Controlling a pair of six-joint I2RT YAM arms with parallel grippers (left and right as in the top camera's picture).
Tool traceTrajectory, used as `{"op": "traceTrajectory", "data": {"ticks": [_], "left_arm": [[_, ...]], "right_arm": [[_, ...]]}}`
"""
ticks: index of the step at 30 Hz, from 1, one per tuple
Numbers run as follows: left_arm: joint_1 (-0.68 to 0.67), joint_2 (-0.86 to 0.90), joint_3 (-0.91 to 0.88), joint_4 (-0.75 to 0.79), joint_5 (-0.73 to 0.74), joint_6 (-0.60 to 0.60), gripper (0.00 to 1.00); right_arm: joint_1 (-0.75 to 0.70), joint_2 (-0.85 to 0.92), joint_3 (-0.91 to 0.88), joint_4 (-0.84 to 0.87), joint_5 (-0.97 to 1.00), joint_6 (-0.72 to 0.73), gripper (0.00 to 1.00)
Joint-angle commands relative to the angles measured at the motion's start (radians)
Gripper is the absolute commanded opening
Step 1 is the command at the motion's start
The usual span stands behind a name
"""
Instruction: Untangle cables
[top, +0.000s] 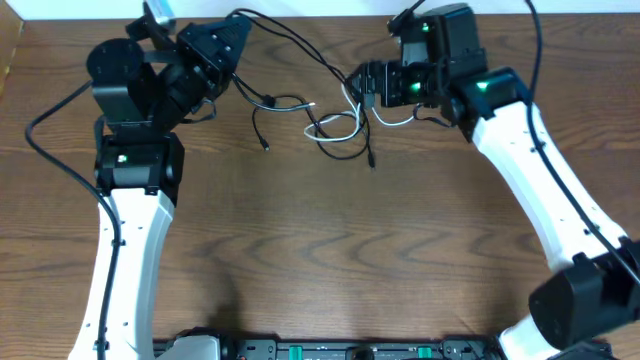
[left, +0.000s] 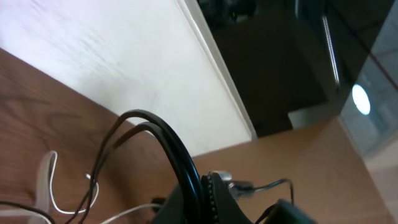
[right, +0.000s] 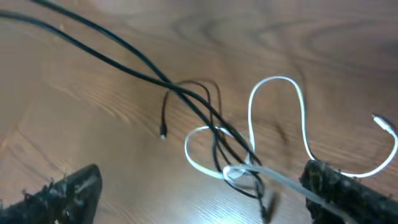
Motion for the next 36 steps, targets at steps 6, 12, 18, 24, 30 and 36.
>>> {"op": "traceTrajectory", "data": {"ticks": [6, 12, 18, 24, 30, 36], "left_arm": [[-0.029, -0.01, 0.014, 0.02, 0.104, 0.169, 0.08], [-0.04, -0.01, 0.014, 0.005, 0.064, 0.219, 0.08], [-0.041, -0.01, 0.014, -0.041, 0.0, 0.179, 0.08], [-0.041, -0.01, 0.014, -0.042, -0.006, 0.114, 0.08], [-0.041, -0.005, 0.014, -0.102, -0.006, 0.191, 0.16], [-0.04, 0.006, 0.014, -0.317, -0.115, 0.351, 0.17]], "right_arm": [[0.003, -0.013, 0.002, 0.005, 0.155, -0.05, 0.99], [-0.032, -0.015, 0.002, -0.102, 0.679, 0.334, 0.99], [-0.045, -0.015, 0.002, -0.081, 0.167, -0.116, 0.9], [-0.051, -0.015, 0.002, -0.111, 0.244, -0.047, 0.99], [-0.04, -0.015, 0.002, -0.082, 0.114, -0.091, 0.99], [-0.04, -0.015, 0.002, -0.124, 0.407, 0.101, 0.99]]}}
